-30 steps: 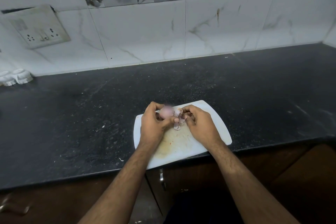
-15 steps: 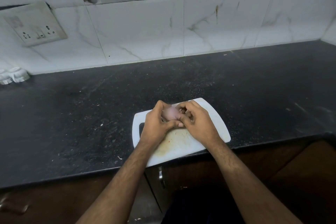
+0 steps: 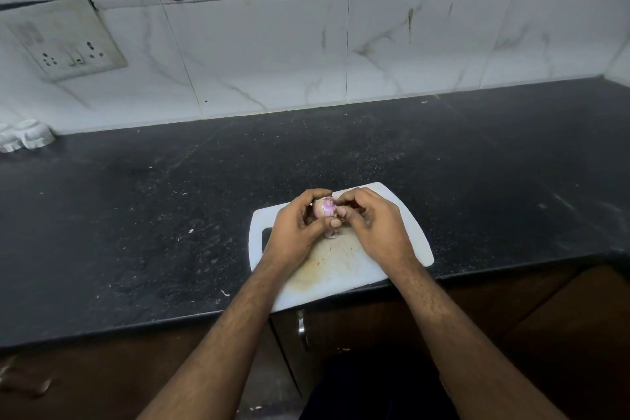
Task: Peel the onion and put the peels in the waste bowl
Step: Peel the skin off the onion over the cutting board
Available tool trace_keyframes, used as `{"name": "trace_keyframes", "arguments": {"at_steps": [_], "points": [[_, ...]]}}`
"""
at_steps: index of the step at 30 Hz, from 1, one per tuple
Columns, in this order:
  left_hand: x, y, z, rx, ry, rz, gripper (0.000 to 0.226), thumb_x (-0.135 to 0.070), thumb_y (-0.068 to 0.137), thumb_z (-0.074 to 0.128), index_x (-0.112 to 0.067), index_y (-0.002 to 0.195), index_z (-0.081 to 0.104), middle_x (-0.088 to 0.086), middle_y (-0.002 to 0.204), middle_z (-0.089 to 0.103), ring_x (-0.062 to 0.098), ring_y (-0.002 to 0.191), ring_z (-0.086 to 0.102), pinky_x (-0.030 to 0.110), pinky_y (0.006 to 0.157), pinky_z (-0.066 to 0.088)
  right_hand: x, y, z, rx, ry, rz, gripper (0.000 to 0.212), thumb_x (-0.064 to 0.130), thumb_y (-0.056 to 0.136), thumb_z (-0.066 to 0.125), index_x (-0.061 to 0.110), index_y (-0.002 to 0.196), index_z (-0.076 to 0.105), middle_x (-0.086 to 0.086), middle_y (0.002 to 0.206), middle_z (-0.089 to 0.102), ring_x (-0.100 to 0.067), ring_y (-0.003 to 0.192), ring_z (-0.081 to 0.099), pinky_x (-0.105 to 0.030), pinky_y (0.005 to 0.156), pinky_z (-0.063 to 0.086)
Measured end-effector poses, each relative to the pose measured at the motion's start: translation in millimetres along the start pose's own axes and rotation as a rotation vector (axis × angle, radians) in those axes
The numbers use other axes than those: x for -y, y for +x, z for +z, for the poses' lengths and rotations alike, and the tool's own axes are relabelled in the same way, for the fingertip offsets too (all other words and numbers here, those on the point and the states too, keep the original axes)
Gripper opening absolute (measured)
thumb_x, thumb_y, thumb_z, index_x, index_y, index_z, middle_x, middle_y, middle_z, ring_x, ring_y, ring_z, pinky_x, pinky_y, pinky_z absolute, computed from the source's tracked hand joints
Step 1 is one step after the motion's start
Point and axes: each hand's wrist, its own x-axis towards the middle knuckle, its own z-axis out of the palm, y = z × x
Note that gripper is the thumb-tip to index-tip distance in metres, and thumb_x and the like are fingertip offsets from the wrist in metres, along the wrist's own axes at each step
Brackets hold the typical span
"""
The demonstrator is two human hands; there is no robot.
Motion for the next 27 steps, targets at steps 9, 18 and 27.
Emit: {"name": "trace_keyframes", "arguments": {"at_steps": [9,18,27], "points": [[-3.7,-0.3,-0.9,0.015,-0.015,-0.005,0.050,-0.033,0.086,0.084,-0.027,0.133,0.069,-0.004,0.123,0.075,0.020,0.117,0.071,0.052,0.105,0.057,2.9,-0.2,-0.3,0.032,-0.059,-0.018,0.005,0.017,0.100,0.065,0.021,0.103,0.065,0.014,0.098,0.066,-0.001,0.092,0.062,-0.015,0.078,0.050],[-5.5,0.4,-1.5,0.037,-0.104,-0.027,0.045,-0.042,0.086,0.081,-0.036,0.128,0.067,-0.003,0.126,0.075,0.015,0.120,0.070,0.040,0.107,0.056,9.0,-4.2,-2.8,-0.033,-0.052,-0.071,0.016,0.013,0.095,0.071,0.018,0.109,0.077,0.017,0.099,0.068,0.006,0.097,0.063,-0.004,0.081,0.045],[0.5,2.2,-2.5,0.067,-0.105,-0.032,0.065,-0.048,0.082,0.082,-0.019,0.138,0.066,0.001,0.127,0.075,0.022,0.121,0.071,0.052,0.110,0.055,8.6,-2.4,-1.9,-0.010,-0.036,-0.033,0.008,0.011,0.095,0.071,0.015,0.101,0.076,0.020,0.092,0.066,0.005,0.088,0.063,-0.005,0.067,0.047]]}}
